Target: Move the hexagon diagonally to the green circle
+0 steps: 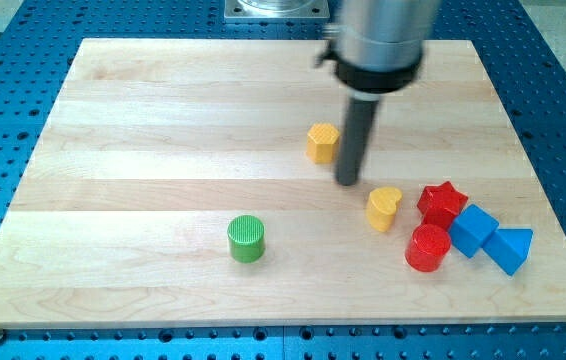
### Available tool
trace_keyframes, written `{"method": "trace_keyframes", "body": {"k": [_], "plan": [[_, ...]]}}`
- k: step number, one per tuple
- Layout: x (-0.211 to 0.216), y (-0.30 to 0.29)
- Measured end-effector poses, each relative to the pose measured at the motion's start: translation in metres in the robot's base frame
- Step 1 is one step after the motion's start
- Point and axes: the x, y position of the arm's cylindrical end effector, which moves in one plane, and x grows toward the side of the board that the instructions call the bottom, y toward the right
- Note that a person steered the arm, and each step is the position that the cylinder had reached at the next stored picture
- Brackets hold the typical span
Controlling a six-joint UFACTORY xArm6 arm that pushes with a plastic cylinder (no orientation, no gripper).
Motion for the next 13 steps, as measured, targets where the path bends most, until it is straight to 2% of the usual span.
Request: {"method": "trace_keyframes", "body": {"k": [1,2,3,4,5,6,7,8,9,10,11,12,13], "plan": [[-0.054,0.005],[-0.063,0.083],[-0.054,0.087],[-0.052,0.124],[-0.095,0.131],[-0.056,0.136],[-0.066,0.154],[-0.13,0.129],[-0.09,0.11],[-0.094,0.143],[-0.152,0.143],[-0.106,0.083],[-0.045,-0.043]]}}
